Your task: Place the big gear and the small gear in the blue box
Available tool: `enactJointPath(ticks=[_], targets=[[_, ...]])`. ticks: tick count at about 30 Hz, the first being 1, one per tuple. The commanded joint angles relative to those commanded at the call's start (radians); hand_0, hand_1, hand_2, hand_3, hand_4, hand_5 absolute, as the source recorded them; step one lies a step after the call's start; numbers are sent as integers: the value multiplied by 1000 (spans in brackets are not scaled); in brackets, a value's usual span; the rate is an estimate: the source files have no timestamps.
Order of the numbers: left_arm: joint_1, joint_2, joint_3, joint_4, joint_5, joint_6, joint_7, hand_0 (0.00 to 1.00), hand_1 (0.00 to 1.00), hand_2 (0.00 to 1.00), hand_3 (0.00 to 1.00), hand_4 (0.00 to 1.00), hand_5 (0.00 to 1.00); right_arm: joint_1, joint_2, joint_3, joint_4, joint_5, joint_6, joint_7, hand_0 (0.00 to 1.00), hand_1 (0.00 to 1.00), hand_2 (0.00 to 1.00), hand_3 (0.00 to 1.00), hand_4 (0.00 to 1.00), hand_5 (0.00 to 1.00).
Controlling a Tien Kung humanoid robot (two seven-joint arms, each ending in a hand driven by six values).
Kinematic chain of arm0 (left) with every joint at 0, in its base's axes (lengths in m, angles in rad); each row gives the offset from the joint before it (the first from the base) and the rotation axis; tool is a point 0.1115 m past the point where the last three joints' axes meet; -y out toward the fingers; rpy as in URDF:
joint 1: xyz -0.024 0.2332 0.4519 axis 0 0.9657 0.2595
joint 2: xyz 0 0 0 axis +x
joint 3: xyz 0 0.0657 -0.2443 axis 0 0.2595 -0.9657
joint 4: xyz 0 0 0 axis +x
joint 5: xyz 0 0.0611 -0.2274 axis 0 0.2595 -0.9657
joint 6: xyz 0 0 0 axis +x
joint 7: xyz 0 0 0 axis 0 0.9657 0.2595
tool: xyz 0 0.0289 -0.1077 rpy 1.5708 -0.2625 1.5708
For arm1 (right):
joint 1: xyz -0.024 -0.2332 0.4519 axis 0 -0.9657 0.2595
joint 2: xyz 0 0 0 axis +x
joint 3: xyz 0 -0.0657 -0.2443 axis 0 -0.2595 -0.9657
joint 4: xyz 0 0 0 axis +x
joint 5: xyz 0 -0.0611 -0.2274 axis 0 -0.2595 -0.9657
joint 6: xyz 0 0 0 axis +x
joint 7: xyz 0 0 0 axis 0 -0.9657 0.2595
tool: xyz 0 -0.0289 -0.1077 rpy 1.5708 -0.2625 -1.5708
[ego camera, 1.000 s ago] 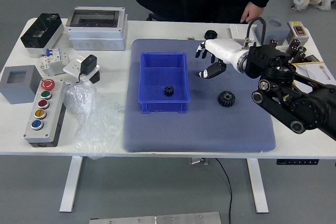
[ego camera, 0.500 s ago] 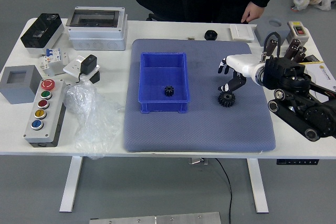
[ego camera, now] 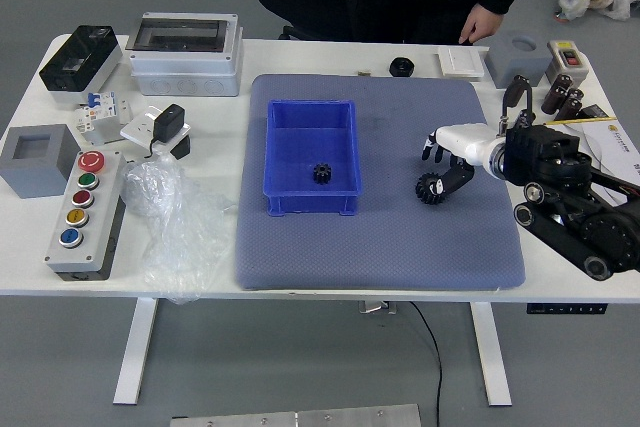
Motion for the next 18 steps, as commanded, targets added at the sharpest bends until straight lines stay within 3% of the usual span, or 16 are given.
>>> enactJointPath(ticks=[18], targets=[[0,-1,3,0,-1,0,1,860,832,829,780,595,374,-6,6,-9,-4,5,7,-2,556,556,702,755,816,234]])
